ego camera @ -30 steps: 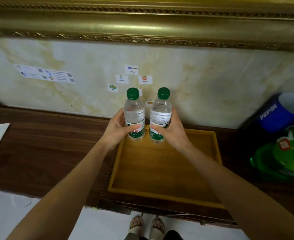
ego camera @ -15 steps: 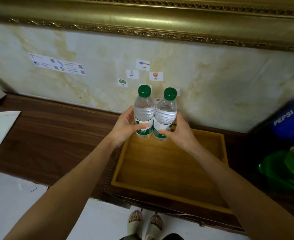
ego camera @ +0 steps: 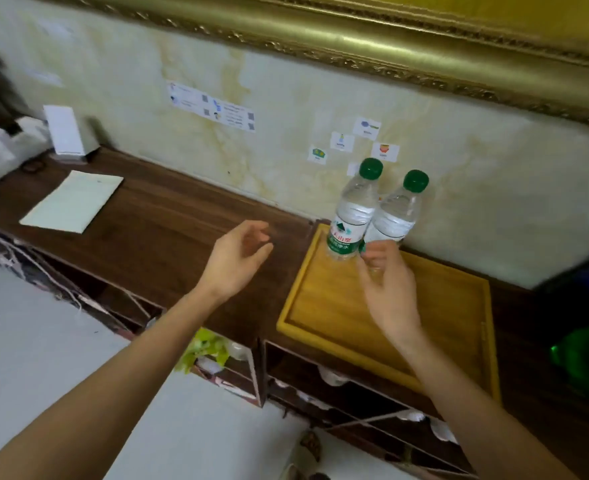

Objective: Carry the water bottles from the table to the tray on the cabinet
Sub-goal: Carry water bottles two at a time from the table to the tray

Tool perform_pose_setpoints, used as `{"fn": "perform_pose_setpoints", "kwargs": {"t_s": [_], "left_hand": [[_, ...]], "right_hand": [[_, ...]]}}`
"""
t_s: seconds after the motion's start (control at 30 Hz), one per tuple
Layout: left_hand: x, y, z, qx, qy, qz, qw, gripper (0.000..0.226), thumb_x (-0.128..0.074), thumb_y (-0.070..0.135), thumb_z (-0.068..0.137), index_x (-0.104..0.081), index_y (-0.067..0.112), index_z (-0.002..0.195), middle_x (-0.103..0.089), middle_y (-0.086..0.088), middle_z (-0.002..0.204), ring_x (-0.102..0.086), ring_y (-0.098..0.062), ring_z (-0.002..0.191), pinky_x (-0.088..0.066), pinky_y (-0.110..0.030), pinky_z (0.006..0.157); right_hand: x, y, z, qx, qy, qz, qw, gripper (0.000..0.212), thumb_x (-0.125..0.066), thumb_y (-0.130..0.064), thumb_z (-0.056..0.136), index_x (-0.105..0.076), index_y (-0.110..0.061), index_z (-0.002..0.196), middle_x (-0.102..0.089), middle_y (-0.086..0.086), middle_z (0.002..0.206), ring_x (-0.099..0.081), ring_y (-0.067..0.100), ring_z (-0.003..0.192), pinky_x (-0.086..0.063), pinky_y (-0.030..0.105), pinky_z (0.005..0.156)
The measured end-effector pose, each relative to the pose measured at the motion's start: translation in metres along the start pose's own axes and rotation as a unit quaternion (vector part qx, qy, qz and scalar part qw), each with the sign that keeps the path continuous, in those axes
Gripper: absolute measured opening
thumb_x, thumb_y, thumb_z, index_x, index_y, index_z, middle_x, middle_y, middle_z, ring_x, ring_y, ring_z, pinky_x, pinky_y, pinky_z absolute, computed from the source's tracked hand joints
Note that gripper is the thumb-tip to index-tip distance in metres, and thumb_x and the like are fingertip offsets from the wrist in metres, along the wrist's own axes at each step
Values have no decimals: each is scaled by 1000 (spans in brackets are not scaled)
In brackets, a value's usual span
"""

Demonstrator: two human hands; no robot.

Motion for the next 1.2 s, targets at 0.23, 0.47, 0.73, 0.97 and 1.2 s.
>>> {"fn": "perform_pose_setpoints", "kwargs": {"t_s": [0.23,0.47,0.73,0.97,1.2], "left_hand": [[201,-86,-154,82,34,262,961,35,-62,27,89,-58,23,124,-65,4,119,-64,-17,106,-54,-37,87],[432,-183,-360,298,92,361,879,42,-58,31,92,-51,20,132,-57,1,131,-55,-23,120,-45,-34,96],[636,-283,-546,469,188,369,780,45,-58,33,92,-49,19,134,-56,-4,133,-56,-27,117,-49,-39,95],[808,-356,-647,562,240,347,711,45,-55,32,93,-47,19,136,-54,-5,135,-54,-27,120,-48,-38,90],[963,-433,-737,632,281,294,660,44,-55,31,93,-49,18,135,-52,-3,136,-51,-26,123,-45,-37,93]], "right_hand": [[-186,-160,-92,195,-223,-87,951,20,-61,-26,91,-55,-16,108,-61,-2,104,-61,17,95,-51,40,85],[-390,-356,-275,402,-387,-133,819,27,-58,-27,90,-55,-13,112,-61,8,115,-60,30,106,-50,41,85],[-580,-542,-469,561,-459,-157,671,38,-50,-26,94,-46,-13,130,-53,10,132,-53,32,116,-42,36,89],[-733,-699,-610,642,-497,-146,565,39,-49,-27,95,-44,-13,131,-50,8,134,-53,30,116,-46,37,88],[-872,-840,-722,684,-518,-143,494,37,-49,-28,94,-45,-14,127,-53,8,127,-54,31,113,-49,42,88]]}}
Point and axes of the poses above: each hand's wrist, its own z-axis towards the middle knuckle, its own x-axis out of the back of the hand, y = z × x, the point moved 6 cm from there along z, towards the middle knuckle
